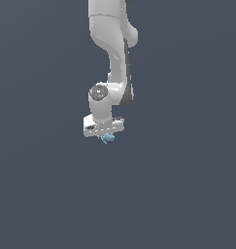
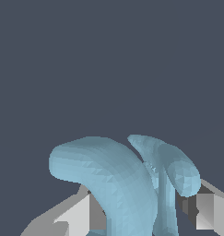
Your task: Pick up the object and move it to a goal position.
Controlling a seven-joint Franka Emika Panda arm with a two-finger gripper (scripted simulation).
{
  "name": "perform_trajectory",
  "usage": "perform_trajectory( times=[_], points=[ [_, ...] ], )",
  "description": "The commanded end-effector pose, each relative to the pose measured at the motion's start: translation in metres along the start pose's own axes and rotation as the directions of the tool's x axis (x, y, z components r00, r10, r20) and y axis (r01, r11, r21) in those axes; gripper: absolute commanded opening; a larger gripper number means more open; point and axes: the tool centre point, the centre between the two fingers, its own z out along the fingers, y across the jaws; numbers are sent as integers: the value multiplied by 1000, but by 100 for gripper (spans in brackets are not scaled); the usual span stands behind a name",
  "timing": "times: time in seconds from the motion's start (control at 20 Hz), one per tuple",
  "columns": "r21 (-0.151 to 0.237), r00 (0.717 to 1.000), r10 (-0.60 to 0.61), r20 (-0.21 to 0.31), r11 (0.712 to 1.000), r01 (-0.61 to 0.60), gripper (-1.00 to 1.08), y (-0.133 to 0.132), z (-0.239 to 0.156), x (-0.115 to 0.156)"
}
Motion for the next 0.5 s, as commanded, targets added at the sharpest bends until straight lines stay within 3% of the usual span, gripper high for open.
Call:
perform_trajectory(
  times=[0.0, 0.45],
  points=[
    [0, 1000, 0, 1, 1000, 0, -100, 0, 1, 0],
    [-20, 999, 16, -30, 1000, -17, -100, 2, -5, 10]
  ],
)
